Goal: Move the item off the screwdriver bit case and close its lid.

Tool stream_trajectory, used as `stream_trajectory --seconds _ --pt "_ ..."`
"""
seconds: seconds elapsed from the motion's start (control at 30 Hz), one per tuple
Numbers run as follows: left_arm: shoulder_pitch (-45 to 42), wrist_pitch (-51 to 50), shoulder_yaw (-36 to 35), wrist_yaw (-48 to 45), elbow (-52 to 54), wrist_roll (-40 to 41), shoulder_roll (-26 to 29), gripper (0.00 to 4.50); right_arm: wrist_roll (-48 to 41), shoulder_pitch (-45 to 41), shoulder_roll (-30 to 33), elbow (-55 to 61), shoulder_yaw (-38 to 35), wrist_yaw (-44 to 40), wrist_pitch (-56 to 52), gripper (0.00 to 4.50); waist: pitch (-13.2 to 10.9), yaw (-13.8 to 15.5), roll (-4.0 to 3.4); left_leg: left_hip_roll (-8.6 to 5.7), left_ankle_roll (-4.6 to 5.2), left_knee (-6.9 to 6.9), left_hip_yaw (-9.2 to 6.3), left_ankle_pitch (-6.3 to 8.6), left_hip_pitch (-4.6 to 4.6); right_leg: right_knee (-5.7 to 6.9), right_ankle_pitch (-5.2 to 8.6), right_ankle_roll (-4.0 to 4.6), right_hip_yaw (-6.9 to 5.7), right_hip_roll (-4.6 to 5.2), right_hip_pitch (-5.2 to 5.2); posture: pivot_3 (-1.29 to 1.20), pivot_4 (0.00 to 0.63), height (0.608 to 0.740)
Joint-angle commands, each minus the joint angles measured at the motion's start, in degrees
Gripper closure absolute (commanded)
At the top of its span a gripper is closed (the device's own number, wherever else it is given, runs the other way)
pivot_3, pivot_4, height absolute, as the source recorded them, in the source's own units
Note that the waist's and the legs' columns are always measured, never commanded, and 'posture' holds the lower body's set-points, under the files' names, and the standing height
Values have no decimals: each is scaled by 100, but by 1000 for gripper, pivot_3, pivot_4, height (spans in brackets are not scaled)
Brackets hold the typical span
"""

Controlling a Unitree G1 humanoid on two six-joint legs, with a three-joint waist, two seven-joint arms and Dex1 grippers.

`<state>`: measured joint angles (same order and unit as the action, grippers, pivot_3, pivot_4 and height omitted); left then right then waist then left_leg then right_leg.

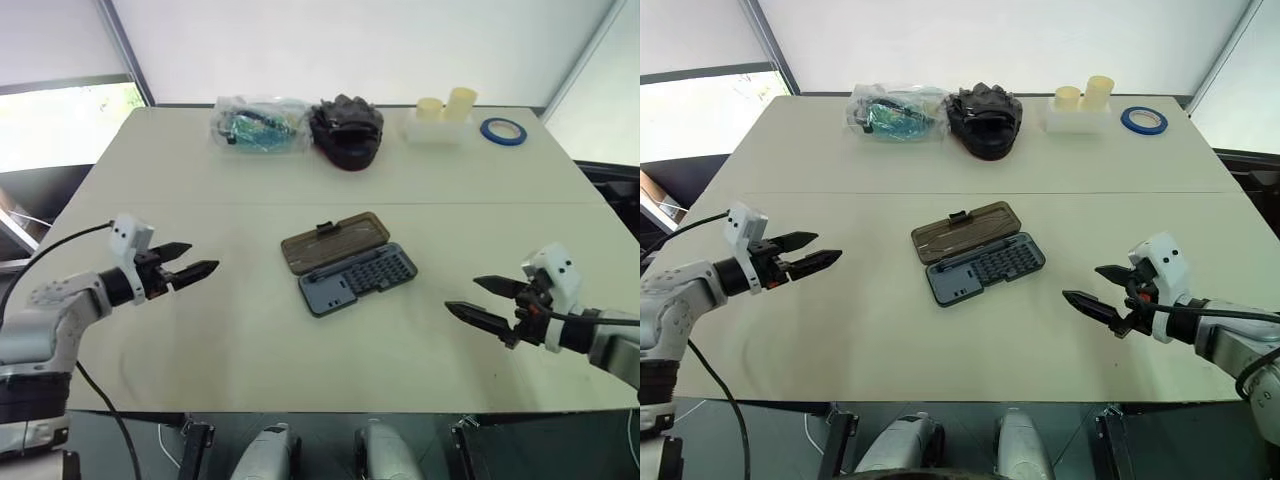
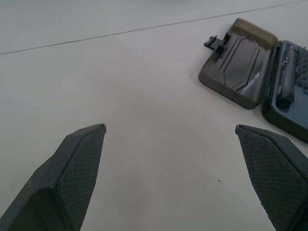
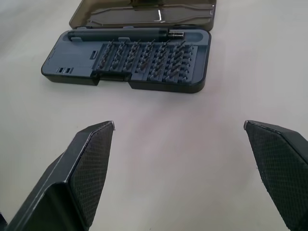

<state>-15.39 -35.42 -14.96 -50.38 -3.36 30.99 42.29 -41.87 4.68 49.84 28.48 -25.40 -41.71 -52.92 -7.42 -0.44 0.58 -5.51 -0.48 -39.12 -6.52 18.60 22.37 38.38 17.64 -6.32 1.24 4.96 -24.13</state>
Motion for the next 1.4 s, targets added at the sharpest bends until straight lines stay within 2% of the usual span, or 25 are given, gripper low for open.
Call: stream_trajectory --seconds 0.03,0.73,1.03,1.13,1.2,1.27,1.33,1.4 --pt "-70 135 -175 111 166 13 -3 0 -8 -140 57 41 26 -12 90 34 0 -6 0 0 0 0 0 0 0 0 0 0 0 0 0 0 150 740" --pt "-180 458 -121 143 -49 -154 11 0 80 -106 30 55 84 75 163 34 0 -6 0 0 0 0 0 0 0 -6 0 0 -1 0 3 0 150 740" --pt "-467 721 84 -231 -530 -393 156 0 96 -125 82 70 4 66 172 34 0 -2 0 0 0 -1 0 0 0 -7 0 0 -3 -1 5 0 150 740" --pt "-921 989 299 -476 -1041 -620 211 0 -355 -335 141 492 -33 70 -118 34 0 -2 0 0 0 -1 -1 0 0 -7 0 0 -5 0 5 0 150 740" --pt "-1307 1295 611 -802 -1461 -845 183 0 -1290 -773 -29 886 103 242 -476 34 0 -17 0 0 0 -1 0 0 0 -8 0 0 -6 -1 5 0 150 740" --pt "-1828 1807 1040 -1300 -2038 -1160 99 0 -2056 -1127 -209 1360 585 404 -709 34 2 -22 2 2 -1 -1 -1 0 0 -9 0 0 -11 -1 4 0 150 740" --pt "-2432 2547 1552 -1884 -2817 -1610 -19 0 -1810 -1210 -94 1642 1138 425 -752 34 1 2 4 4 -1 -1 -7 0 0 -14 0 0 -23 -2 8 0 150 740" --pt "-3191 3063 1872 -2180 -3832 -1958 -281 0 -1439 -1244 -74 1520 1386 569 -652 34 0 73 11 -1 -1 -7 -17 0 3 -15 0 0 -37 1 14 0 150 740"
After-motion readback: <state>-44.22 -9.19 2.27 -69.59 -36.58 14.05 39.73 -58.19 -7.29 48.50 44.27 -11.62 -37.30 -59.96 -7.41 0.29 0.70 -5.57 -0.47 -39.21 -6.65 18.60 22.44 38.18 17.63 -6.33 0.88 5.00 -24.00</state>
